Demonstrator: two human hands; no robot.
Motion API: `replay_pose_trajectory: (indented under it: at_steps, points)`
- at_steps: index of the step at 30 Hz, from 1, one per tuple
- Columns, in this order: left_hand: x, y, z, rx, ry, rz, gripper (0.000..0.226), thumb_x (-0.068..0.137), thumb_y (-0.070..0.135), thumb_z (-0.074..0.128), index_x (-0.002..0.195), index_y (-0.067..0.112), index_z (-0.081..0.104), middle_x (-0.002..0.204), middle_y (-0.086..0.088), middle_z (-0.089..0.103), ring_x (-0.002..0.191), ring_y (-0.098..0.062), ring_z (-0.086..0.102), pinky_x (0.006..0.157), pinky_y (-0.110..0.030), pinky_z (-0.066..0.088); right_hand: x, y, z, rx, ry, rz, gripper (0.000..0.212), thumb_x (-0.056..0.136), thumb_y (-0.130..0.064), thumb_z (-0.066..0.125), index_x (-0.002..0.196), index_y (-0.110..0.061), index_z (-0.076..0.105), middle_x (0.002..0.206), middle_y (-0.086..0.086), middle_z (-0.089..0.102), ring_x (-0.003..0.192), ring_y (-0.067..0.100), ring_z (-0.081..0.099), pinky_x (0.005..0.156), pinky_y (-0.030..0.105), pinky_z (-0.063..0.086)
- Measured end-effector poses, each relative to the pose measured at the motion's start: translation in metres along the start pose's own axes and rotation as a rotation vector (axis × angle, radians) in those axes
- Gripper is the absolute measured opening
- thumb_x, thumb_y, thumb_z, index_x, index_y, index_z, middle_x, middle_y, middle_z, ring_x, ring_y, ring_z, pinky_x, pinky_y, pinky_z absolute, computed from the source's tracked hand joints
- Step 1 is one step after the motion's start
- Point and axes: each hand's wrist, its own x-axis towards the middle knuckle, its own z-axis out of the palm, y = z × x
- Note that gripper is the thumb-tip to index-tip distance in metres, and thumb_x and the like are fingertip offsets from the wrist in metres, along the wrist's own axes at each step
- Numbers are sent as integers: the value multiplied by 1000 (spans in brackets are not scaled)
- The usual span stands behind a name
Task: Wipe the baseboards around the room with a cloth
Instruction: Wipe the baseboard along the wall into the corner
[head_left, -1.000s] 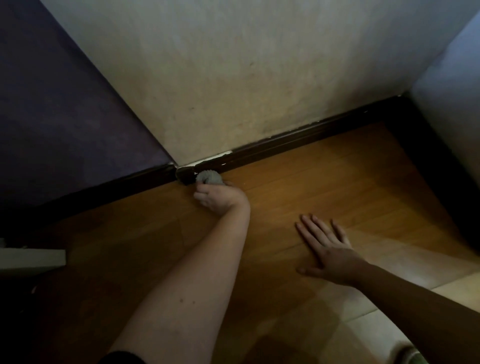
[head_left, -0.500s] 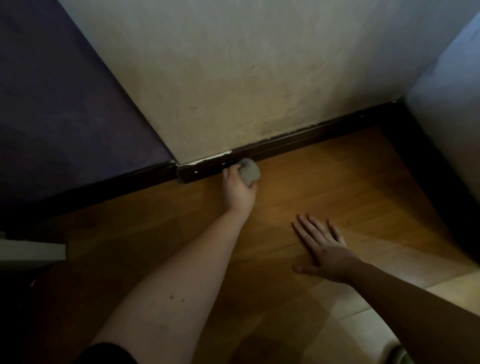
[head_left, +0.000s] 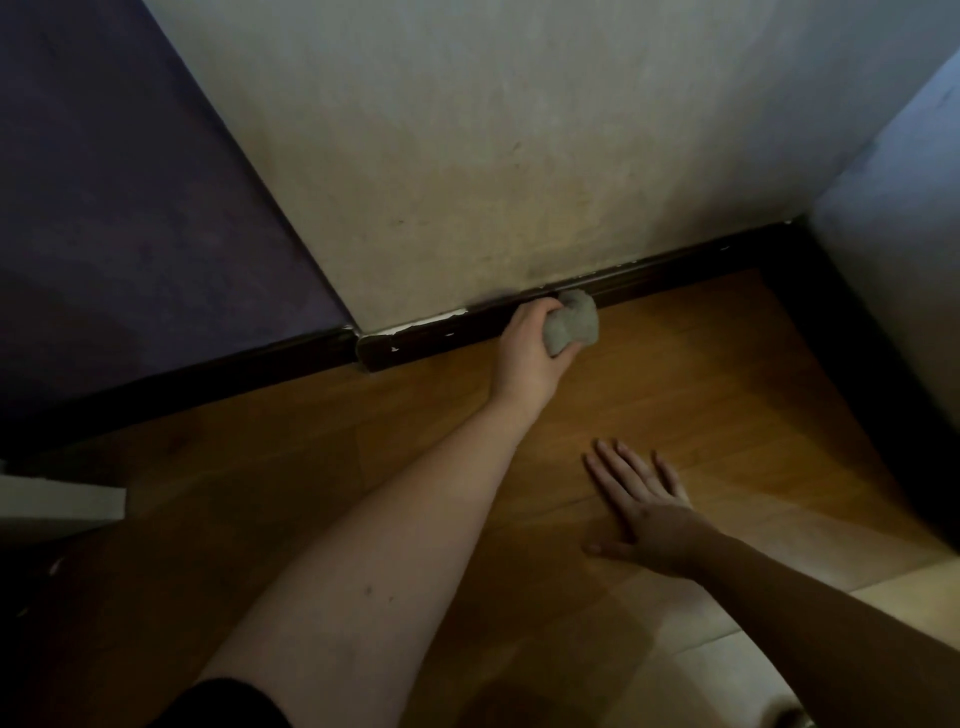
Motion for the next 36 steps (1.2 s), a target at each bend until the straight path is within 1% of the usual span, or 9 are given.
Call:
replay_pose_trajectory:
  at_steps: [3, 7, 11, 14, 21, 24, 28, 33, 36]
  points:
    - [14, 3, -2, -15, 50, -67, 43, 81, 22, 81, 117, 8, 62, 119, -10, 60, 107, -24, 57, 85, -26, 39, -1, 1, 0, 3, 5, -10, 107, 70, -95, 21, 144, -41, -34, 149, -17, -44, 138, 8, -39, 114, 45, -19]
    - [16, -14, -20, 68, 138, -111, 38, 85, 21, 77, 115, 6, 61, 118, -12, 58, 107, -26, 57, 86, -27, 39, -4, 1, 1, 2, 27, -16, 106, 72, -94, 24, 145, -41, -33, 150, -18, -43, 137, 5, -40, 113, 42, -22]
    - [1, -32, -38, 124, 167, -147, 37, 91, 24, 70, 120, 8, 54, 124, -9, 51, 115, -26, 54, 97, -36, 46, -3, 1, -1, 17, 19, -10, 106, 71, -95, 23, 143, -43, -34, 149, -20, -44, 136, 4, -41, 112, 41, -22]
    - [-10, -49, -53, 163, 218, -170, 39, 91, 23, 69, 123, 8, 53, 127, -10, 50, 118, -26, 52, 101, -38, 46, -3, 1, 0, 6, 2, 1, 107, 69, -96, 20, 143, -42, -34, 149, -19, -44, 137, 5, -41, 113, 43, -20]
    - [-50, -109, -114, 243, 305, -356, 38, 89, 15, 70, 120, 4, 53, 125, -18, 51, 116, -35, 51, 98, -45, 42, -1, -3, -2, -11, -32, 20, 108, 65, -98, 15, 142, -42, -37, 147, -19, -46, 136, 8, -42, 114, 43, -19]
    - [-67, -125, -130, 302, 255, -352, 39, 90, 20, 70, 122, 6, 52, 124, -15, 50, 115, -31, 51, 97, -43, 45, -1, -2, -2, -35, -34, 30, 107, 66, -97, 14, 142, -41, -38, 147, -17, -47, 137, 9, -41, 115, 44, -17]
    - [-80, -129, -125, 296, 177, -286, 39, 88, 18, 72, 121, 4, 54, 120, -15, 51, 112, -31, 52, 96, -35, 41, -1, -2, -1, -47, -39, 37, 107, 66, -98, 11, 142, -40, -38, 147, -16, -47, 136, 10, -42, 115, 44, -17]
    - [-69, -93, -75, 242, 45, -194, 42, 87, 19, 73, 123, 6, 56, 120, -14, 52, 111, -31, 52, 95, -35, 40, -1, -1, 0, -47, -42, 32, 106, 70, -97, 18, 144, -41, -34, 149, -17, -44, 135, 5, -44, 113, 44, -18]
    - [-55, -57, -36, 191, -26, -117, 40, 87, 19, 71, 123, 7, 57, 121, -13, 53, 112, -32, 52, 96, -37, 39, 0, 0, -1, -59, -52, 38, 106, 67, -98, 13, 142, -42, -36, 148, -18, -46, 133, 5, -46, 107, 38, -29]
